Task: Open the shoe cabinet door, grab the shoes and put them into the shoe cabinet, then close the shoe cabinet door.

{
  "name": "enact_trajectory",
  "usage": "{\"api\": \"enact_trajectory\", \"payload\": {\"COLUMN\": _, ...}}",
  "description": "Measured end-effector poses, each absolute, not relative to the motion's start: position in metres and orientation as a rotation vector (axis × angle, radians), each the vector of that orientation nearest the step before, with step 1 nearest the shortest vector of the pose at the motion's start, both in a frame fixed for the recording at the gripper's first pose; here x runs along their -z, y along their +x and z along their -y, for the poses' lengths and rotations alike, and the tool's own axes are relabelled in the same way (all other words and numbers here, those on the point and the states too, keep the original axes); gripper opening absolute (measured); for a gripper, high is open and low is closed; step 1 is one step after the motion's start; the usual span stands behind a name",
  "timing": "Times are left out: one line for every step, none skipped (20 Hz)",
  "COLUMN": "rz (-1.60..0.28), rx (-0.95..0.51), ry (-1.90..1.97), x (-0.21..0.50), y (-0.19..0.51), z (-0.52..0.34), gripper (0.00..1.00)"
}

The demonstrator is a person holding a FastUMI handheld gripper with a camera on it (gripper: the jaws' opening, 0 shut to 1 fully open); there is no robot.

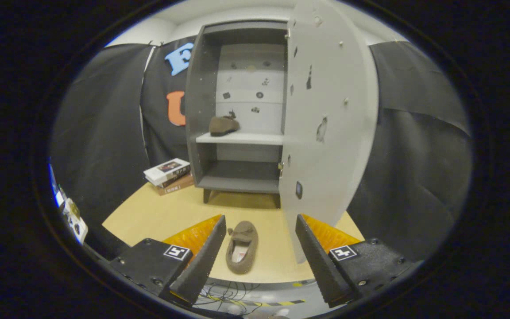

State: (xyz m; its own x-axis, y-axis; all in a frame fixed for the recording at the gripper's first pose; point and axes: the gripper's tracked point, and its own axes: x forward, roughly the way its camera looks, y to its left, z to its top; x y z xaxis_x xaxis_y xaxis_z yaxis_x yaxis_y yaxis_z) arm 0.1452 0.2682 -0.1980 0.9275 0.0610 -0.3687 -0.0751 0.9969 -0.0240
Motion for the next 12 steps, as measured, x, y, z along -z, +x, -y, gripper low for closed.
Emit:
{"api": "enact_trajectory", "payload": {"rz": -0.407, "rx": -0.087, "ry": -0.028, "x": 0.214, "y": 0.15, "z": -0.279, "gripper": 1.0}}
{"api": "enact_trajectory", "payload": {"rz": -0.427, "rx": -0.103, "ry": -0.017, "x": 0.228, "y": 0.153, "z": -0.287, "gripper": 1.0}}
{"api": "enact_trajectory", "payload": {"rz": -0.448, "rx": -0.121, "ry": -0.015, "x": 0.243, "y": 0.157, "z": -0.298, "gripper": 1.0}}
{"api": "enact_trajectory", "payload": {"rz": -0.459, "rx": -0.137, "ry": -0.016, "x": 0.257, "y": 0.163, "z": -0.309, "gripper": 1.0}}
{"api": "enact_trajectory", "payload": {"rz": -0.485, "rx": -0.155, "ry": -0.017, "x": 0.272, "y": 0.169, "z": -0.32, "gripper": 1.0}}
{"api": "enact_trajectory", "payload": {"rz": -0.499, "rx": -0.171, "ry": -0.015, "x": 0.288, "y": 0.177, "z": -0.33, "gripper": 1.0}}
{"api": "enact_trajectory", "payload": {"rz": -0.521, "rx": -0.175, "ry": -0.022, "x": 0.303, "y": 0.184, "z": -0.336, "gripper": 1.0}}
{"api": "enact_trajectory", "payload": {"rz": -0.542, "rx": -0.18, "ry": -0.026, "x": 0.319, "y": 0.191, "z": -0.342, "gripper": 1.0}}
{"api": "enact_trajectory", "payload": {"rz": -0.565, "rx": -0.181, "ry": -0.03, "x": 0.334, "y": 0.2, "z": -0.346, "gripper": 1.0}}
{"api": "enact_trajectory", "payload": {"rz": -0.578, "rx": -0.176, "ry": -0.031, "x": 0.348, "y": 0.209, "z": -0.349, "gripper": 1.0}}
{"api": "enact_trajectory", "payload": {"rz": -0.6, "rx": -0.176, "ry": -0.033, "x": 0.359, "y": 0.218, "z": -0.352, "gripper": 1.0}}
{"api": "enact_trajectory", "payload": {"rz": -0.616, "rx": -0.172, "ry": -0.04, "x": 0.373, "y": 0.227, "z": -0.354, "gripper": 1.0}}
